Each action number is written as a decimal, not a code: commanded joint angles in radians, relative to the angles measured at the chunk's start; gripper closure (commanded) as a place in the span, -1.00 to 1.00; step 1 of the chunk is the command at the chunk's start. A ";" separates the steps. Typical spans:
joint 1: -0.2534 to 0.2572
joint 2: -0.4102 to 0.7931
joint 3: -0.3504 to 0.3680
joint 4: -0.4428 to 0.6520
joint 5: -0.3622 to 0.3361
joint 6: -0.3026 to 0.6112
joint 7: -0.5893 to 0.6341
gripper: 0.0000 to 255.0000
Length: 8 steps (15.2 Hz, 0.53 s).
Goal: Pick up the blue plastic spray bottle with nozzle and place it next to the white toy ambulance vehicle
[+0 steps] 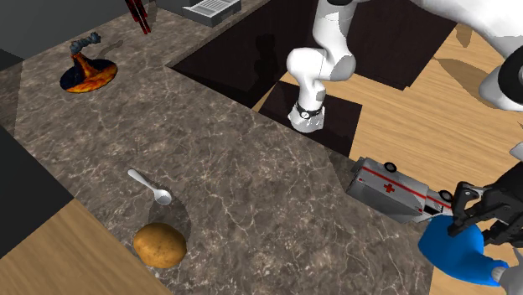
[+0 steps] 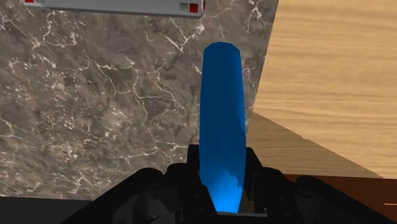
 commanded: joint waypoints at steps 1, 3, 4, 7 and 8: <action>-0.002 0.001 -0.002 -0.026 -0.005 0.027 0.008 1.00; -0.003 0.003 -0.003 -0.050 -0.010 0.051 0.017 1.00; -0.003 0.004 -0.003 -0.062 -0.013 0.063 0.022 1.00; -0.004 0.009 -0.005 -0.096 -0.023 0.098 0.038 1.00; -0.004 0.011 -0.006 -0.107 -0.027 0.110 0.043 1.00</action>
